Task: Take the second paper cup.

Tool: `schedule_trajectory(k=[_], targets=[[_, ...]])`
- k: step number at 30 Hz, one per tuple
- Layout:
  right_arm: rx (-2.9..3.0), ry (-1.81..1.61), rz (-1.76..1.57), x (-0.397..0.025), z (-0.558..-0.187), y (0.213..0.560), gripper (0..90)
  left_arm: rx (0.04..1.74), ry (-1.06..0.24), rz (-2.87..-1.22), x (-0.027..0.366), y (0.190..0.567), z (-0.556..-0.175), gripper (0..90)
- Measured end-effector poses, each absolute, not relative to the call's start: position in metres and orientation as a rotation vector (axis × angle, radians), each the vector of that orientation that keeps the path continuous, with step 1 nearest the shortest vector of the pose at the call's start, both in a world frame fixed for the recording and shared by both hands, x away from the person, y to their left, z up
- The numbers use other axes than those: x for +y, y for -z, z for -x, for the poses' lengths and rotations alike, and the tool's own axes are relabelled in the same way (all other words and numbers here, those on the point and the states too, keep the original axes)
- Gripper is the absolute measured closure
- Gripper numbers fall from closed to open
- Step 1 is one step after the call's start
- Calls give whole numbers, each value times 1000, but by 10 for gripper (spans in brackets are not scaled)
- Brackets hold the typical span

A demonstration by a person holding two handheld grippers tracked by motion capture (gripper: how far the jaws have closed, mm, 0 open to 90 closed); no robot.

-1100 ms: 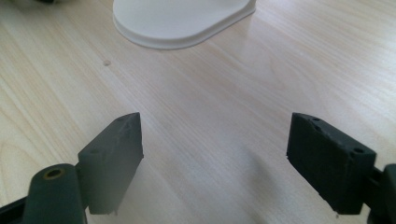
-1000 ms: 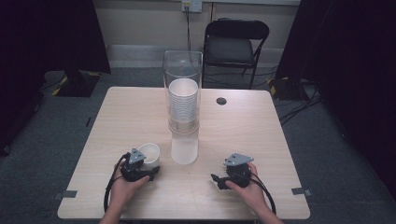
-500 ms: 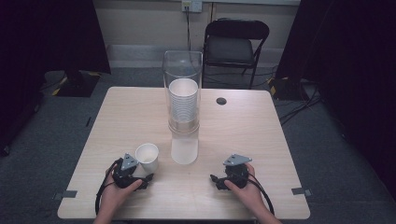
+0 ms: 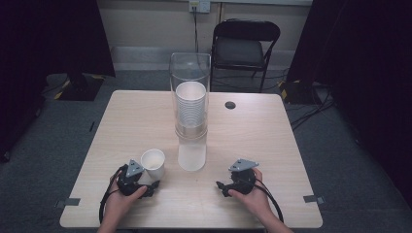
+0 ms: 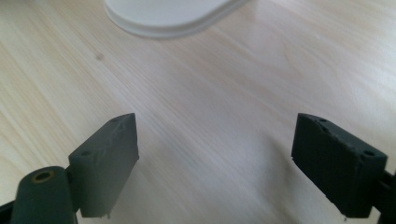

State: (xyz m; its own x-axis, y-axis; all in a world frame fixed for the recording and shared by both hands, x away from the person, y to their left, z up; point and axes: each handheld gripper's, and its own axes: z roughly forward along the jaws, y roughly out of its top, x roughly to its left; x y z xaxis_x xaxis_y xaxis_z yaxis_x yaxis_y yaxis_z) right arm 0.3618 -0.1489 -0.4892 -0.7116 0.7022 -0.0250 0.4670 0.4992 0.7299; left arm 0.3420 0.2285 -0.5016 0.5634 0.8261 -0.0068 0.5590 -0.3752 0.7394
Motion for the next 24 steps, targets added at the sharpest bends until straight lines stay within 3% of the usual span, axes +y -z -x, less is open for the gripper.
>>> schedule_trajectory(k=[24], targets=[[2357, -1309, -934, -87, -399, 443, 198, 1105, -480, -2084, 228, 502, -342, 145]])
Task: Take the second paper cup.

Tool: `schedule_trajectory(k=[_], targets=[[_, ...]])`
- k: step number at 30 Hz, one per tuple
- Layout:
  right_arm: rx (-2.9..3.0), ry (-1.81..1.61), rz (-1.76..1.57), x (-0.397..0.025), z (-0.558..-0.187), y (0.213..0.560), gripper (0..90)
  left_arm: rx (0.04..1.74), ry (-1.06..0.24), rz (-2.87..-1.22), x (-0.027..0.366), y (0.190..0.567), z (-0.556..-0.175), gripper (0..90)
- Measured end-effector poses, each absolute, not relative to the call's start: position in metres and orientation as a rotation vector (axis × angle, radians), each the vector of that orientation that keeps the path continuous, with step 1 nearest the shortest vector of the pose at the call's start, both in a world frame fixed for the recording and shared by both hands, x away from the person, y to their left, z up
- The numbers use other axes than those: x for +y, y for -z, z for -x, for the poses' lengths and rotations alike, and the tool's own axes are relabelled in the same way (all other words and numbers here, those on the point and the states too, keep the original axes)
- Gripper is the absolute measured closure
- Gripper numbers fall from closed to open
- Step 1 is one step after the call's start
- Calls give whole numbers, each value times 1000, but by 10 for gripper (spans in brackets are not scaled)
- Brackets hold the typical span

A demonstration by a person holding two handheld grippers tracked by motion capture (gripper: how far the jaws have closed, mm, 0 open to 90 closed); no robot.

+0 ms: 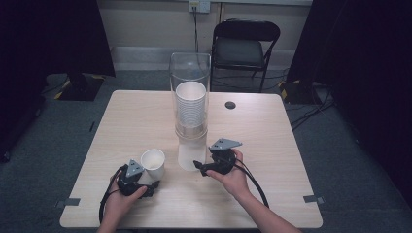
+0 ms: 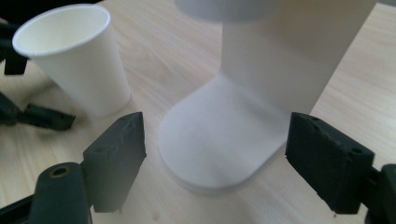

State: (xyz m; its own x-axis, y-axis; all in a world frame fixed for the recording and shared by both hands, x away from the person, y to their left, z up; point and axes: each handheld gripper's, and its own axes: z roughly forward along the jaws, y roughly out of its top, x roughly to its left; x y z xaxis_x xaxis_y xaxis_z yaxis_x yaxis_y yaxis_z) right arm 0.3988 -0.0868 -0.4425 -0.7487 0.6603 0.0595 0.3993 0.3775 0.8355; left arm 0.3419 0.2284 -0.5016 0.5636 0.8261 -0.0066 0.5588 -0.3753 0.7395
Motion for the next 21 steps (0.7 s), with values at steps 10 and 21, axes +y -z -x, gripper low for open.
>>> schedule_trajectory(k=[10, 21], targets=[[2279, -1376, -943, -68, -420, 421, 207, 1105, -480, -2085, 228, 502, -342, 144], [2207, -1471, -941, -59, -431, 420, 356, 1104, -479, -2086, 228, 502, -342, 140]])
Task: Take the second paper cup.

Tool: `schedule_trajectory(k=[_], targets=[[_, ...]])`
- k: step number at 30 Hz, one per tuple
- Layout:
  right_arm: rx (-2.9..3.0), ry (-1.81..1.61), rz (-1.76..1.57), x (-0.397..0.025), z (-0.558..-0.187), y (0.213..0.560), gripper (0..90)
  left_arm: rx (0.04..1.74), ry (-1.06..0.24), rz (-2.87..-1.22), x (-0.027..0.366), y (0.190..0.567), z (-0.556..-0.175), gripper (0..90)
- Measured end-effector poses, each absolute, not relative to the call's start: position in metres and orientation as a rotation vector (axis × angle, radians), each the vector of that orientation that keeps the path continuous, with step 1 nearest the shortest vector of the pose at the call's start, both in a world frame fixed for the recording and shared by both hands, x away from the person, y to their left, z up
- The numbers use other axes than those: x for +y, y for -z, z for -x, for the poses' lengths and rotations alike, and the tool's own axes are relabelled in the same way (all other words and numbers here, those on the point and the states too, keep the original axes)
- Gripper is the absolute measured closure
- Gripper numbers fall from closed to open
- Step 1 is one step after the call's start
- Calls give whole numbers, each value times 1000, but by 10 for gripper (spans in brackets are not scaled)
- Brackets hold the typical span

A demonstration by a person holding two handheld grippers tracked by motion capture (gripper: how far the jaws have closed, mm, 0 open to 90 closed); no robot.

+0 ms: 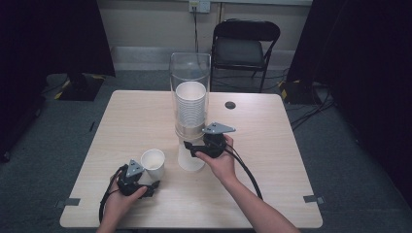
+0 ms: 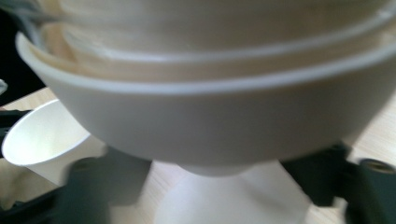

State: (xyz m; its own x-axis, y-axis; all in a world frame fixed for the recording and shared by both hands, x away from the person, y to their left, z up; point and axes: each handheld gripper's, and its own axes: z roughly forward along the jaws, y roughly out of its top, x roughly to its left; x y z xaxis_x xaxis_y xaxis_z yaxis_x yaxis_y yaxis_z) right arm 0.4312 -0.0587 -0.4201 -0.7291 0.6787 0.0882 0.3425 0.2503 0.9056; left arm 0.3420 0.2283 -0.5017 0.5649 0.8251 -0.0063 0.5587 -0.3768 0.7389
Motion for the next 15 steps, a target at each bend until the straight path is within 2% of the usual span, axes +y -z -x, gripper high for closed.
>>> schedule_trajectory(k=[15], targets=[[2215, -1443, -843, -59, -429, 426, 383, 1104, -477, -2087, 228, 502, -342, 139]])
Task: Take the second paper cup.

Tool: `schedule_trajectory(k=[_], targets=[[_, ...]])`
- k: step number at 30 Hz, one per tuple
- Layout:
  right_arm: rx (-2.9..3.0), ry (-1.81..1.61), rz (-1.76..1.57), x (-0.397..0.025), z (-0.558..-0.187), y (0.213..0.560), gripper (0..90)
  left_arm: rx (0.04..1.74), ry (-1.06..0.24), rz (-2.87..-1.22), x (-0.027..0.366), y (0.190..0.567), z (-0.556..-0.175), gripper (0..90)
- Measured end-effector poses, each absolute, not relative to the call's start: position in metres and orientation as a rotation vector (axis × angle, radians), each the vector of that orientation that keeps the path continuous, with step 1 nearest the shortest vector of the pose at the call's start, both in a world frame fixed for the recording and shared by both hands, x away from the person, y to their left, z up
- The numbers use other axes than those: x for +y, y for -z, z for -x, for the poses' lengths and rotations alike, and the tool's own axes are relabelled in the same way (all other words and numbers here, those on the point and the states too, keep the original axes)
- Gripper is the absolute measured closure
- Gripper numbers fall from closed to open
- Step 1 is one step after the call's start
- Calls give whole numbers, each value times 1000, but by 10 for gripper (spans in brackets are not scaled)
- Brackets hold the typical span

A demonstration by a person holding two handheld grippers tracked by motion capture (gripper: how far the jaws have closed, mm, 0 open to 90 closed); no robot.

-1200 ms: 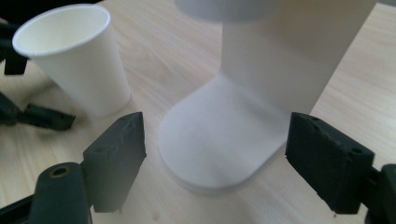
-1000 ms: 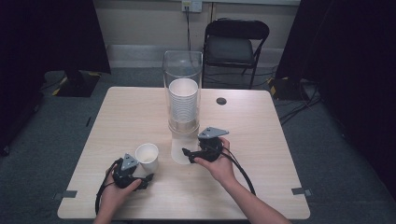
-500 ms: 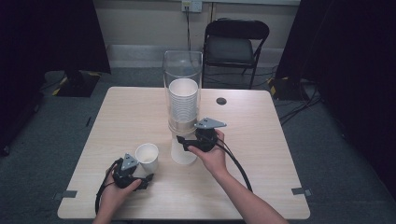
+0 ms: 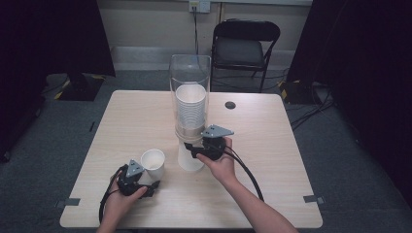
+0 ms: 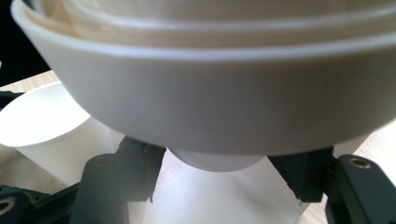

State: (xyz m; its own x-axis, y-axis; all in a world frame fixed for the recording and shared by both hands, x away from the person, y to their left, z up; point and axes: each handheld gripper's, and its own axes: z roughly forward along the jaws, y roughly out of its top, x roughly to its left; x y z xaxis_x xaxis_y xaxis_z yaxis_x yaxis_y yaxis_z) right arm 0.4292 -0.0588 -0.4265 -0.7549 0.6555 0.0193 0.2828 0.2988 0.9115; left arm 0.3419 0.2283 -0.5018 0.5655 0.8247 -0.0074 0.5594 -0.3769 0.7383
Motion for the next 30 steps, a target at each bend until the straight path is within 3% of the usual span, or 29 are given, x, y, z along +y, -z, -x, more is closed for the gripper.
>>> schedule_trajectory(k=[15, 18, 23, 29, 30], targets=[[2242, -1438, -867, -59, -432, 423, 376, 1104, -479, -2086, 228, 502, -342, 139], [2258, -1435, -872, -60, -432, 422, 359, 1105, -478, -2085, 228, 502, -342, 139], [2240, -1438, -887, -58, -434, 417, 252, 1105, -477, -2087, 228, 502, -342, 139], [2229, -1453, -888, -57, -435, 413, 286, 1105, -477, -2087, 228, 502, -342, 139], [2235, -1472, -893, -57, -436, 413, 342, 1104, -479, -2086, 228, 502, -342, 139]])
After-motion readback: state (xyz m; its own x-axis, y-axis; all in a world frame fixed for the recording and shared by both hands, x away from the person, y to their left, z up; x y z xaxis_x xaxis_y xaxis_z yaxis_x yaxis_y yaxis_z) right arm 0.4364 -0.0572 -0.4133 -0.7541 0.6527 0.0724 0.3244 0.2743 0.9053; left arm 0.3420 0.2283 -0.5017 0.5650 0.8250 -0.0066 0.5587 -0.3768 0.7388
